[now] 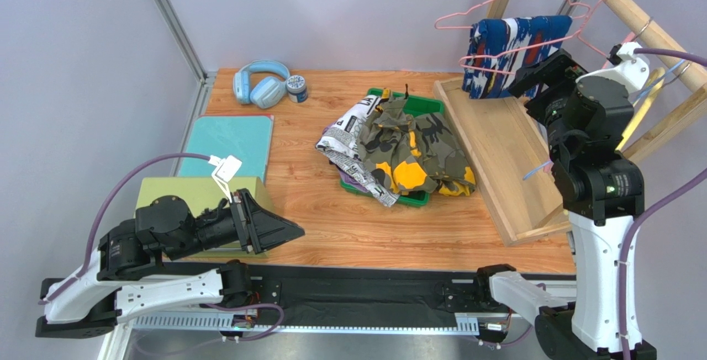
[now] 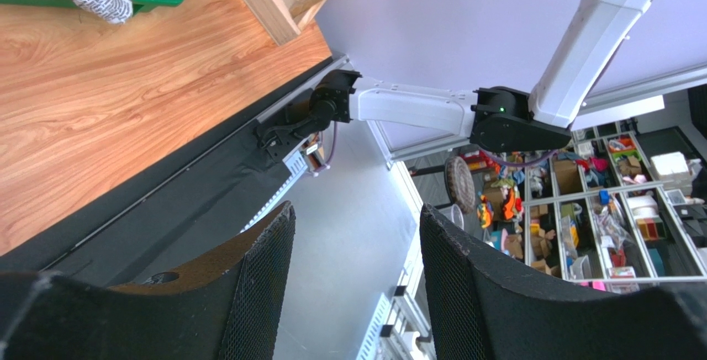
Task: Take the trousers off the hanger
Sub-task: Hang the hanger back to the clothesline with the right arm, then grab a hanger with trousers on it with the right arm
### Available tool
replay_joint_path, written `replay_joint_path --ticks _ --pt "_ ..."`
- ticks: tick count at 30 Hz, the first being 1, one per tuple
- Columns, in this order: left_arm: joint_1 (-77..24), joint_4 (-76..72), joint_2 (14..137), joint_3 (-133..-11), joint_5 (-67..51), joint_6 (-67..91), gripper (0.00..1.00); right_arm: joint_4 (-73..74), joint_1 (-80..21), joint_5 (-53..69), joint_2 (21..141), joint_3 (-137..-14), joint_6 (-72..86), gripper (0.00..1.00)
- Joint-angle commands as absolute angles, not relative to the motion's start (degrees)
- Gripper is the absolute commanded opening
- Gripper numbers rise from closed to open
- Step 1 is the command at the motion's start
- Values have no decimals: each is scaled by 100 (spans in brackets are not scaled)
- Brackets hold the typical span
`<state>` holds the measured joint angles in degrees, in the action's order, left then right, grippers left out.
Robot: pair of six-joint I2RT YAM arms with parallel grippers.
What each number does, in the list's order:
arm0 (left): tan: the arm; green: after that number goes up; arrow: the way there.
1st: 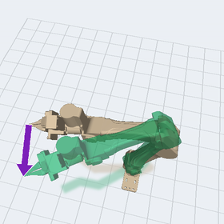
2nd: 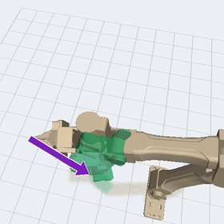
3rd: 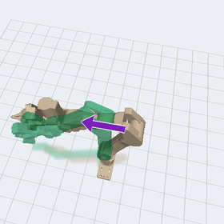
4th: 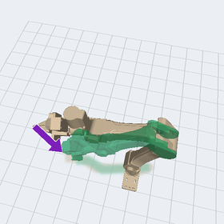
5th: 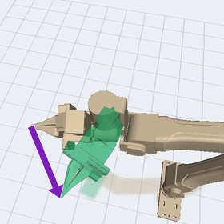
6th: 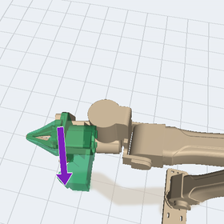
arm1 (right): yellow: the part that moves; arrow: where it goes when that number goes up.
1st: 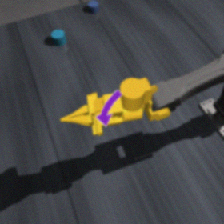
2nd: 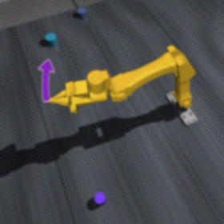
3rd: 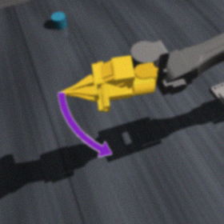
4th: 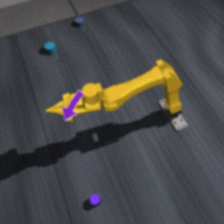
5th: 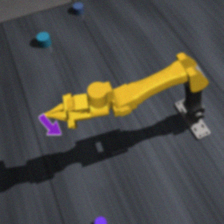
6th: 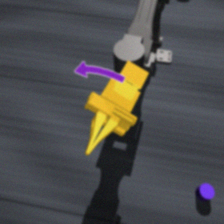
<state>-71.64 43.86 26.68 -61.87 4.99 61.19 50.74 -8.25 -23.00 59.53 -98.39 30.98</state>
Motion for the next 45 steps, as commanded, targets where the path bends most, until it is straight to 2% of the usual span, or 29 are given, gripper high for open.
replay_joint_path --ticks 1,9,11,18,21,25,29,45 --pt "-7172 4166 2847 -6231 475 5933 63 4966 -940 -2180 6203 -10466 2445 89" --pt "-7172 4166 2988 -6249 413 5906 63 4441 -2003 -2504 7671 -12146 1925 89" --pt "-7172 4175 2962 -6249 404 5915 63 4185 -2030 -2540 8031 -12216 2291 89" --pt "-7172 4306 2857 -6223 457 5976 63 3509 -2048 -3882 9121 -12569 3901 80" --pt "-7172 4377 2778 -6196 448 6029 63 3611 -1978 -4332 9770 -13111 4086 79" --pt "-7181 4482 2619 -6117 483 6099 63 3761 -1732 -4360 10404 -13824 4270 75" --pt "-7172 4623 2444 -6064 597 6152 63 3762 -1486 -4377 10617 -13939 4605 72" --pt "-7172 5036 2610 -6381 905 5924 64 3306 -1002 -4448 11469 -14282 4852 68"
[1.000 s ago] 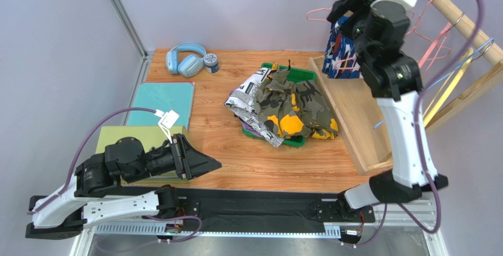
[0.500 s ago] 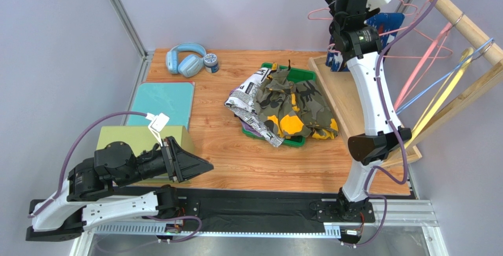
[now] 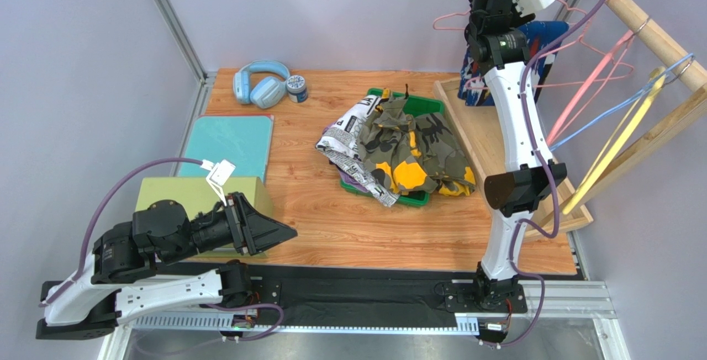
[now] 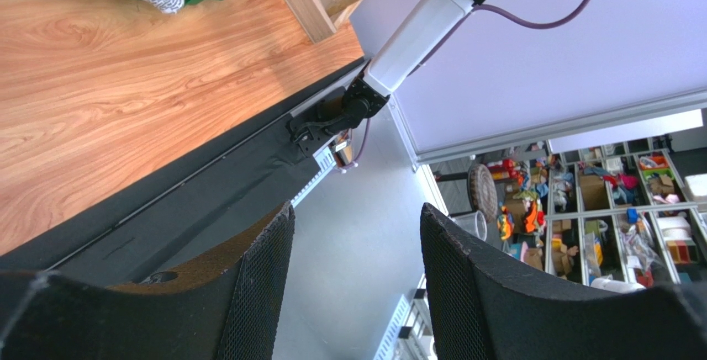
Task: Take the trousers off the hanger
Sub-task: Grab a hanger with trousers on it with the right arm
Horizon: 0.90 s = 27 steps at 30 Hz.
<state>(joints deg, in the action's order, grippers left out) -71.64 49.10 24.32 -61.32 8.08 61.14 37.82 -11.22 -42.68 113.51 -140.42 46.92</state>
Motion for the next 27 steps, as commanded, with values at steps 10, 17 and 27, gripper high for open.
replay_joint_path --ticks 10,17,27 --pt "-7172 5063 2839 -6566 923 5766 64 2136 -949 -4052 11602 -14168 4429 35" --pt "-7172 5062 2795 -6557 923 5783 64 1820 -923 -3894 11505 -14001 4763 11" --pt "-7172 5089 2663 -6539 923 5818 64 1292 -932 -3296 11329 -14229 4439 0"
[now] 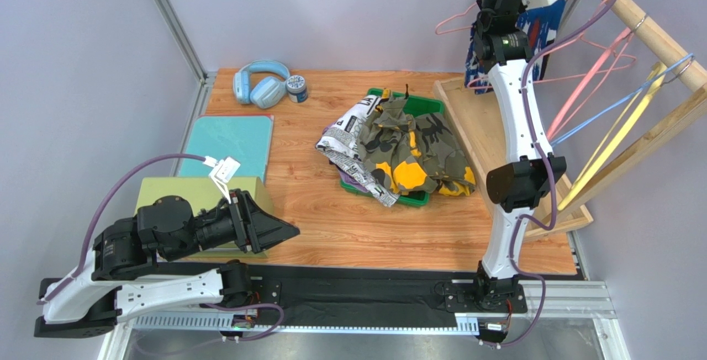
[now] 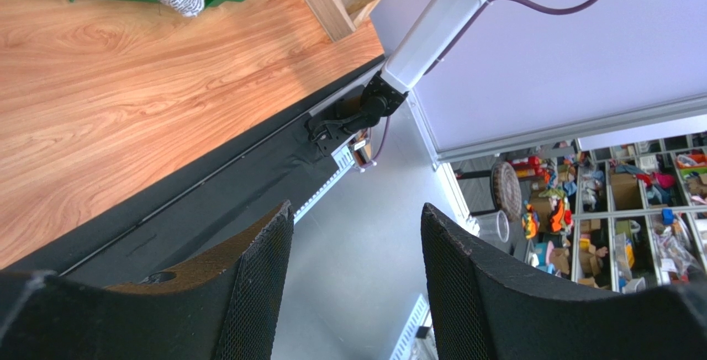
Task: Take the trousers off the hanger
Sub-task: Grab a hanger with trousers on it with the right arm
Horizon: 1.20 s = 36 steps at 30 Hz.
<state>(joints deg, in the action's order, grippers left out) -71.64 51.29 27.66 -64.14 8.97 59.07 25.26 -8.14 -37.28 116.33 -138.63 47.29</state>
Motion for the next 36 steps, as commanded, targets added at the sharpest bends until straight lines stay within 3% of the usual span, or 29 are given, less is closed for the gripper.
replay_joint_path --ticks 1,25,36 --pt "-7172 5080 2663 -6522 914 5827 64 1283 -932 -3165 11312 -14290 4430 0" --pt "-7172 4676 2839 -6671 580 5748 64 1846 -1072 -1328 10214 -13766 4509 0" --pt "-7172 4658 2918 -6952 589 5669 63 2443 -1713 -123 9598 -13719 4325 0"
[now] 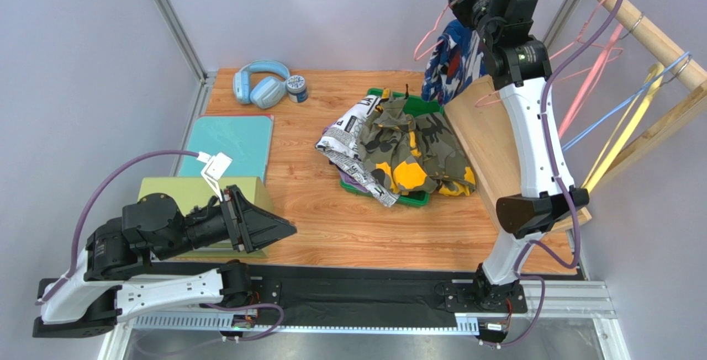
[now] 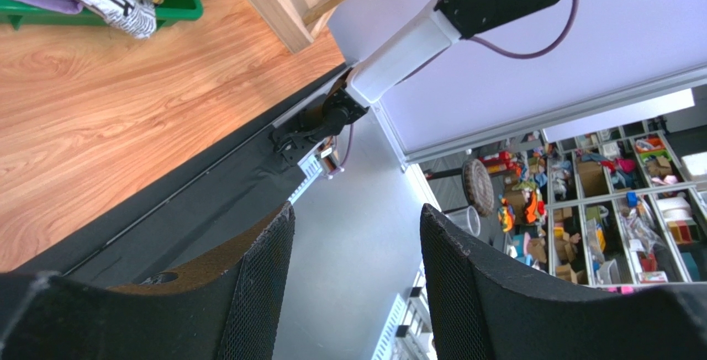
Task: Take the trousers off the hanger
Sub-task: Grab a hanger with trousers on it with the right arm
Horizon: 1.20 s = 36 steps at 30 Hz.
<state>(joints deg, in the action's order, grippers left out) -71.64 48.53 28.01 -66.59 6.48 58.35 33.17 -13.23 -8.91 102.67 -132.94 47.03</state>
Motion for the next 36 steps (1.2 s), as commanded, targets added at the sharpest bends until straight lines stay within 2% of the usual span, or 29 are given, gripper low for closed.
replay_joint_path --ticks 1,5,10,18,22,26,31,36 --pt "-7172 4667 2927 -6961 589 5660 63 2443 -1783 -80 9598 -13798 4237 0" --pt "-7172 4623 2892 -7005 580 5713 63 2558 -2197 333 9528 -14203 4341 0" --pt "-7172 4474 2786 -7145 562 5748 63 2329 -2697 597 9027 -13712 4553 0" --pt "-7181 3852 2777 -7839 326 5555 64 2277 -4156 519 8394 -13307 4237 0" --pt "-7172 2946 2786 -7893 -78 5546 65 2206 -4963 396 7973 -12737 4131 0" --pt "-7172 2663 3111 -8181 -369 5467 66 2215 -5808 80 7682 -11982 3727 0" --pt "-7172 2330 3313 -8113 -290 5581 66 2083 -6678 -439 7226 -10997 3498 0" --pt "-7181 2048 3384 -7665 -44 5800 67 1645 -7119 -861 6602 -9916 3533 0"
